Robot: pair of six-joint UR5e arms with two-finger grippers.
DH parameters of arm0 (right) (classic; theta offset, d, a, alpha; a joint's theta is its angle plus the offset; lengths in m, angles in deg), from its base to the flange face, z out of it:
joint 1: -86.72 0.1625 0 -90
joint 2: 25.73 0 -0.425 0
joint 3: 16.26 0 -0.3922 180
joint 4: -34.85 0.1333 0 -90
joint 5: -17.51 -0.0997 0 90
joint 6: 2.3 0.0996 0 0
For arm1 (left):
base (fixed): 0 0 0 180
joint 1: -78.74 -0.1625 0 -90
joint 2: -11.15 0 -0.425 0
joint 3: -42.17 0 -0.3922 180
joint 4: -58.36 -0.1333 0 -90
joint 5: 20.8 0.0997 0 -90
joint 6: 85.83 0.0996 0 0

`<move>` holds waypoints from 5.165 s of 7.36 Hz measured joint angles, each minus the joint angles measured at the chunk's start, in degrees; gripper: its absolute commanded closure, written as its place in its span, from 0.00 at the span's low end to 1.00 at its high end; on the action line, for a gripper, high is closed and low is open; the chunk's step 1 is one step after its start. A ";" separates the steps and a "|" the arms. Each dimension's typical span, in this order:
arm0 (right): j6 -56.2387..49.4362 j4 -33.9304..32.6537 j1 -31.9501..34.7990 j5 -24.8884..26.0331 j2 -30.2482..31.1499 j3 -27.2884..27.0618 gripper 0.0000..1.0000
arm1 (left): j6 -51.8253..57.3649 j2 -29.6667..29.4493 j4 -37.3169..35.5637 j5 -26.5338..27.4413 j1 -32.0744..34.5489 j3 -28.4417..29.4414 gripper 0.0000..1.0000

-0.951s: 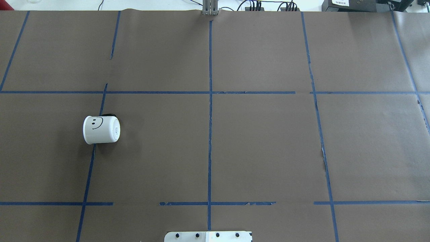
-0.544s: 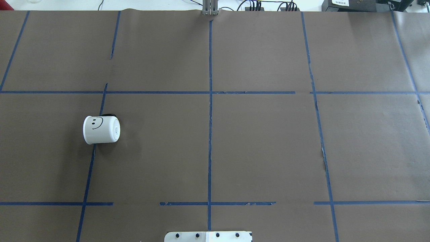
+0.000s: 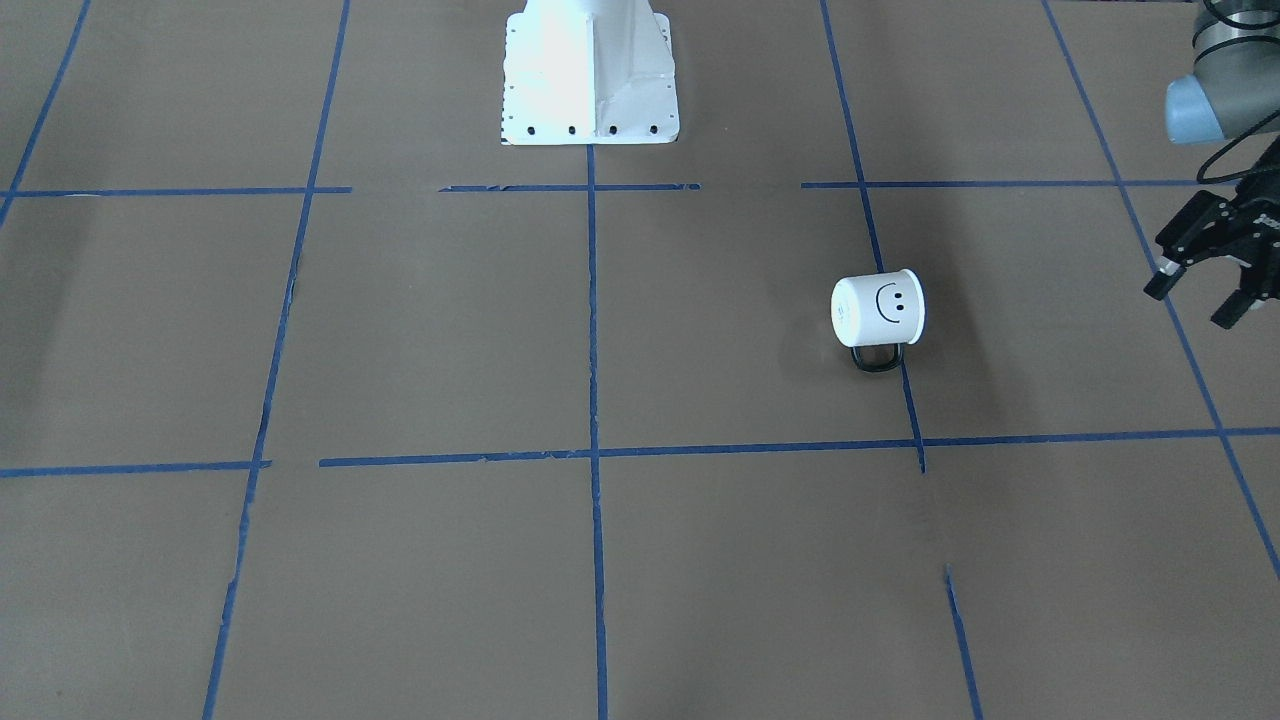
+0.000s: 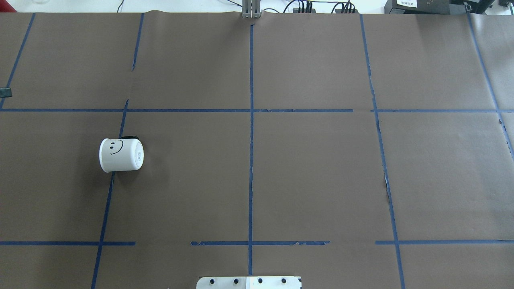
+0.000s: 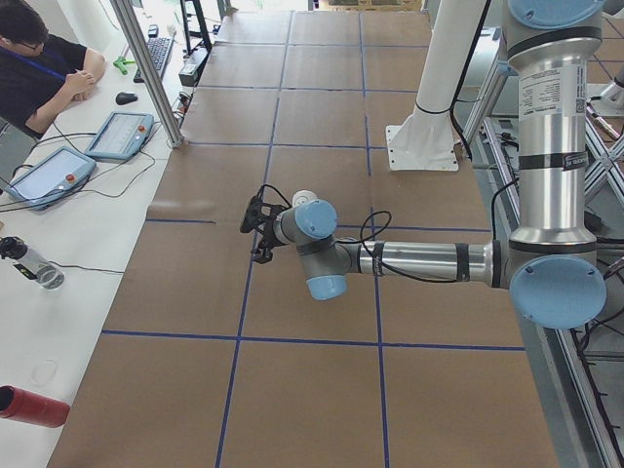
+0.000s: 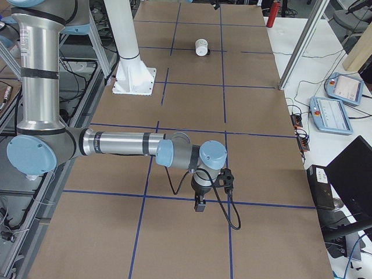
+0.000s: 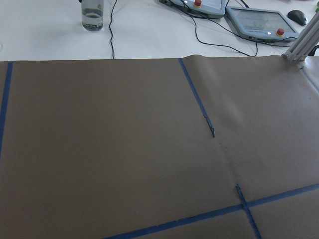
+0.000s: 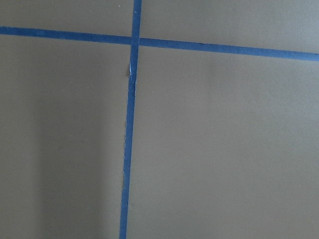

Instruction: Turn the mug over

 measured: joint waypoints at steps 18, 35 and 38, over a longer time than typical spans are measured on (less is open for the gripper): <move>0.00 0.00 0.00 0.00 -0.04 0.00 0.00 | -40.36 -10.53 32.64 21.39 -31.41 11.80 1.00; 0.00 0.00 0.00 0.00 -0.04 0.00 0.00 | -39.76 -62.60 -82.41 19.93 -37.43 8.43 1.00; 0.00 0.00 0.00 0.00 -0.03 0.00 0.00 | -39.61 -61.79 -82.31 19.82 -40.27 9.30 1.00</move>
